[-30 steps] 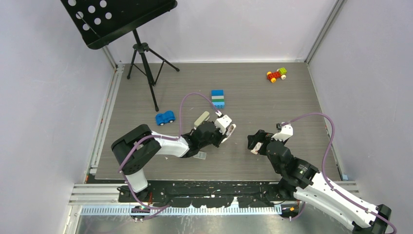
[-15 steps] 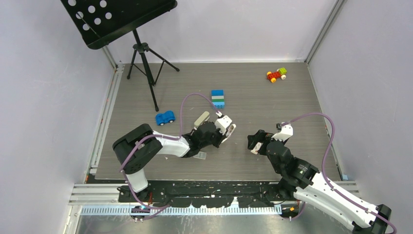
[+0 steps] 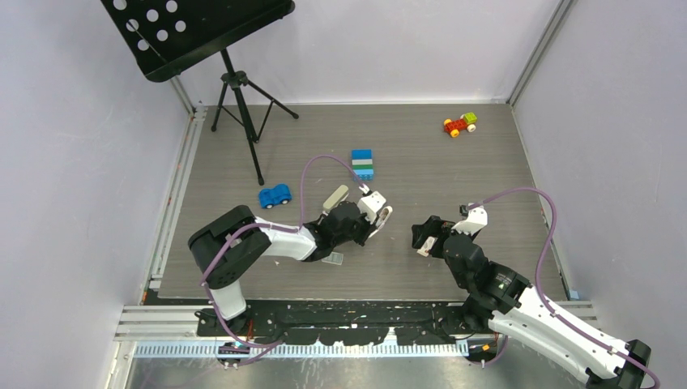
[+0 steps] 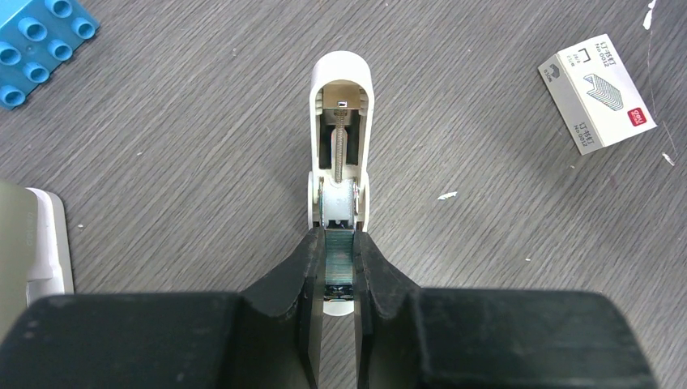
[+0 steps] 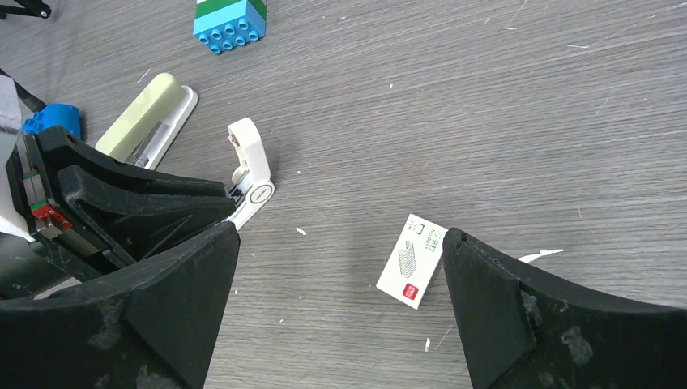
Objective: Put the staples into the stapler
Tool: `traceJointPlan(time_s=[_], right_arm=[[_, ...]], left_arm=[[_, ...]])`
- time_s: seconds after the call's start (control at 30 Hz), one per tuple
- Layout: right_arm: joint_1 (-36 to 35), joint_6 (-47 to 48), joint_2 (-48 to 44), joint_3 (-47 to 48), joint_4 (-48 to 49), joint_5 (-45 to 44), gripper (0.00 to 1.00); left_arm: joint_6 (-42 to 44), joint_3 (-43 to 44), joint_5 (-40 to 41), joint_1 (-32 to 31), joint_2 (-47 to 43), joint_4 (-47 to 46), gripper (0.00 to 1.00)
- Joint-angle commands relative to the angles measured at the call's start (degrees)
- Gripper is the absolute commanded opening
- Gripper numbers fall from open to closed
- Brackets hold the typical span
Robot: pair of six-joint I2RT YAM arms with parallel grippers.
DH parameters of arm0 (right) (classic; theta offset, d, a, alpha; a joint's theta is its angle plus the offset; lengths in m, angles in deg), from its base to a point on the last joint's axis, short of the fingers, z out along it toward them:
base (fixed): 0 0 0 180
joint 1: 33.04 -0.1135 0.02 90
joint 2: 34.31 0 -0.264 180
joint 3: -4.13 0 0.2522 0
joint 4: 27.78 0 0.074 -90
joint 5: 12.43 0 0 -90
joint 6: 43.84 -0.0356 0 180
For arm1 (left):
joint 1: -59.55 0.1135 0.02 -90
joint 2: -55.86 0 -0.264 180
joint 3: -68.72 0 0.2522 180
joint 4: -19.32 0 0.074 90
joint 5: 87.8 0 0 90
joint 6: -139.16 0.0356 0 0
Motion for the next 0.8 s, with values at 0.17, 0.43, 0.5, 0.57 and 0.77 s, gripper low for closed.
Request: traceJointPlan(time_s=[0.17,0.43,0.5,0.57,0.77], right_arm=[[0.1,-0.1,0.1,0.3,1.3,-1.9,1.00],[0.1,-0.2,1.0,0.6,1.4,-1.9,1.00],[0.1,0.0,1.4,0.6,1.8,-1.5,1.00],[0.1,0.0,1.8,0.7,1.9,-1.5,1.00],[0.1,0.1,3.6,1.6,1.9,-0.8,1.00]], left_arm=[[-0.2,2.2,0.6,0.3,-0.7,1.4,0.04],[-0.2,3.9,1.4,0.3,-0.8,6.0,0.13],[-0.2,4.0,1.5,0.3,-1.1,6.2,0.18],[-0.2,4.2,1.3,0.3,-1.3,6.8,0.24],[-0.5,4.4,1.0,0.3,-2.9,8.0,0.41]])
